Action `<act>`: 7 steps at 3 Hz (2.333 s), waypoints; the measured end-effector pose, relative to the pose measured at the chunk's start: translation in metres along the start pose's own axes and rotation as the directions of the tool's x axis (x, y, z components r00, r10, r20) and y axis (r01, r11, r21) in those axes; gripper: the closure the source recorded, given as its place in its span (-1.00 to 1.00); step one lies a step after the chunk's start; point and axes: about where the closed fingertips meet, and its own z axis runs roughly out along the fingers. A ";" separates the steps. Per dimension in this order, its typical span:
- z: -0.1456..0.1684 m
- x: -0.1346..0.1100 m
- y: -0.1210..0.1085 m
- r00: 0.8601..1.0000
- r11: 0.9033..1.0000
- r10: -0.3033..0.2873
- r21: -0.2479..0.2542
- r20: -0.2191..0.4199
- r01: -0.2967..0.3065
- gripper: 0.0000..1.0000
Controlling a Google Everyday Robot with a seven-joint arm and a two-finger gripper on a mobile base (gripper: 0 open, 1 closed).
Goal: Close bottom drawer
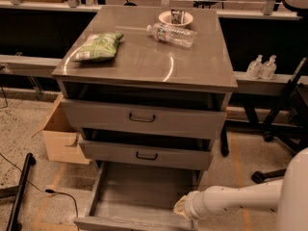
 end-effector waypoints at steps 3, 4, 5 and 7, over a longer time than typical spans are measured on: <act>0.087 0.048 0.062 0.980 0.973 0.197 -0.120 -0.023 -0.198 1.00; 0.096 0.052 0.083 0.967 0.958 0.252 -0.136 -0.026 -0.253 1.00; 0.110 0.058 0.099 0.962 0.953 0.270 -0.133 -0.038 -0.273 1.00; 0.143 0.073 0.094 0.976 0.980 0.198 -0.010 -0.087 -0.200 1.00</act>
Offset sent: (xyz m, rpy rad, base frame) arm -0.0546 0.0143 -0.1232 0.0541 0.2229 -0.1272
